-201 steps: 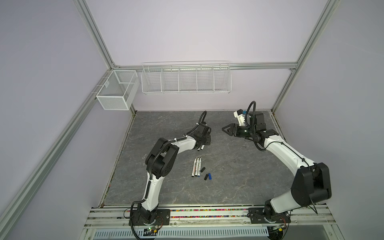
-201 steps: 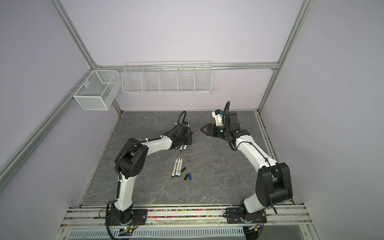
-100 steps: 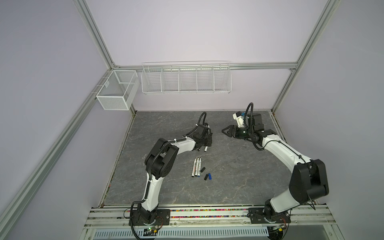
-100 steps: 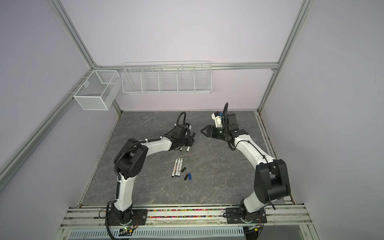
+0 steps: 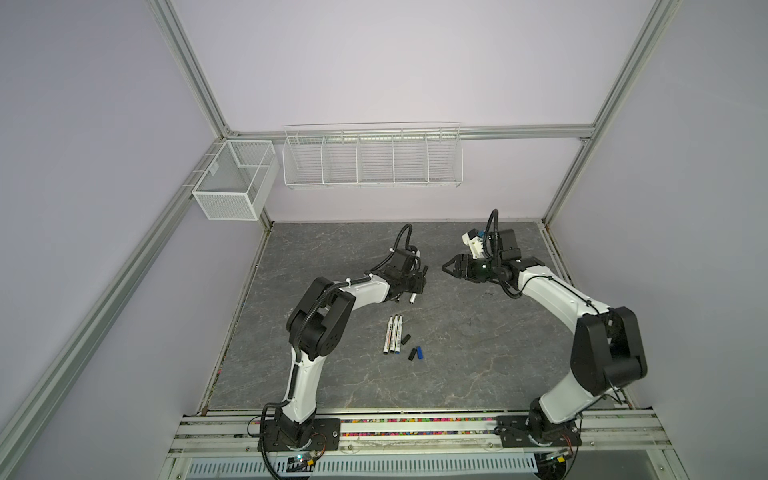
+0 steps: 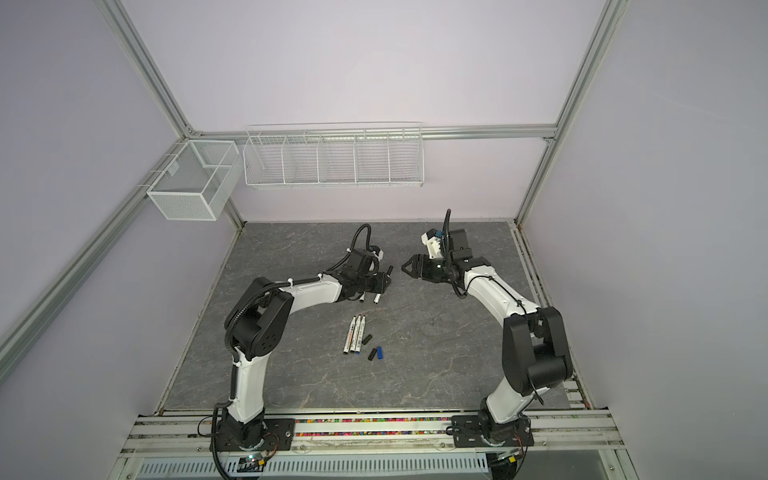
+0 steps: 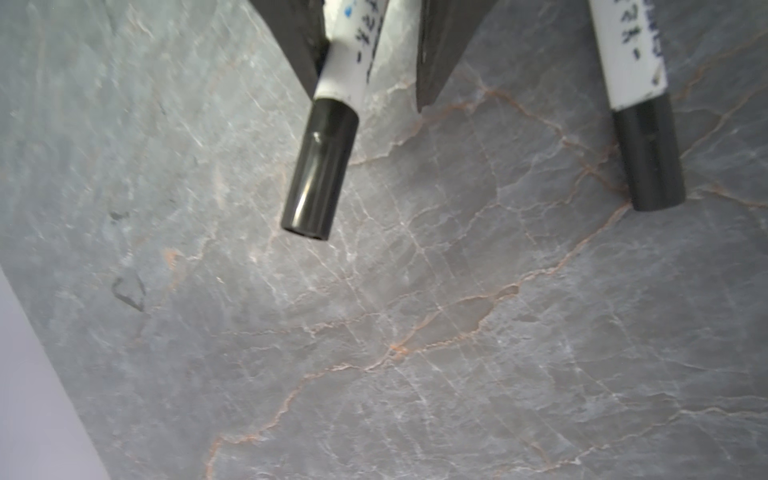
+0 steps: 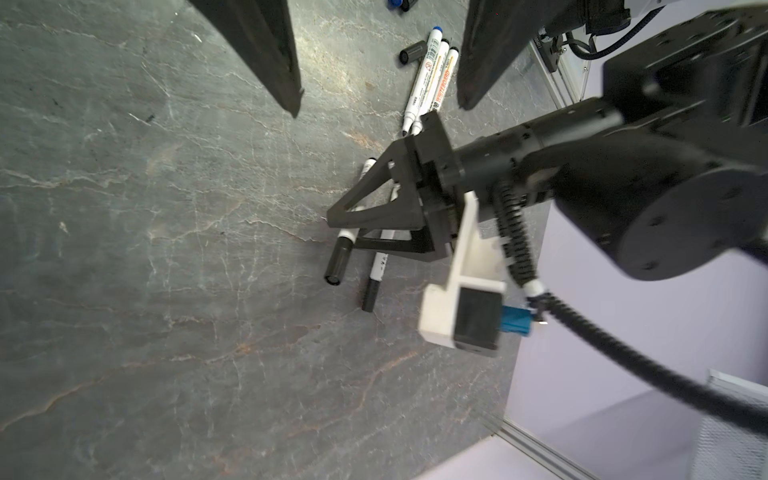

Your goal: Insert the pens into the pen caps

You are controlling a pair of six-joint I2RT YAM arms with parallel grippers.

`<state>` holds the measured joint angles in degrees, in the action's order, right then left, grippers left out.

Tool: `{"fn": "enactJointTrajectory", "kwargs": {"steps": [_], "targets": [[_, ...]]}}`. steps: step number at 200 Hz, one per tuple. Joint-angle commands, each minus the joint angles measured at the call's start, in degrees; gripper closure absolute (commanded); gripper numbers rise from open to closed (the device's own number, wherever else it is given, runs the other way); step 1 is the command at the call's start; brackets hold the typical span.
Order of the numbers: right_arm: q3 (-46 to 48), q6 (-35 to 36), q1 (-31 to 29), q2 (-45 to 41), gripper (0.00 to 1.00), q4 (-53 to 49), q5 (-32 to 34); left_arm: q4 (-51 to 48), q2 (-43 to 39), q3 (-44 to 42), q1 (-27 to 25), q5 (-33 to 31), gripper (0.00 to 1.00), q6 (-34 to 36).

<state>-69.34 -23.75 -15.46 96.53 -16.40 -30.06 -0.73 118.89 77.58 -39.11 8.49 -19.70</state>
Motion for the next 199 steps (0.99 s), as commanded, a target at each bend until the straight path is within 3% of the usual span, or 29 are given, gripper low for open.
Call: {"fn": "enactJointTrajectory", "kwargs": {"steps": [1, 103, 199], "targets": [[-3.0, -0.4, 0.1, 4.5, 0.37, -1.3, 0.3, 2.4, -3.4, -1.0, 0.1, 2.7, 0.65, 1.3], [-11.1, -2.9, -2.8, 16.1, 0.44, 3.0, -2.8, 4.6, -3.2, -1.4, 0.1, 6.3, 0.65, -0.7], [-14.1, -3.9, -4.1, 20.6, 0.77, 3.9, -4.6, 6.8, -4.3, -2.4, 0.1, 8.1, 0.64, -1.4]]}}
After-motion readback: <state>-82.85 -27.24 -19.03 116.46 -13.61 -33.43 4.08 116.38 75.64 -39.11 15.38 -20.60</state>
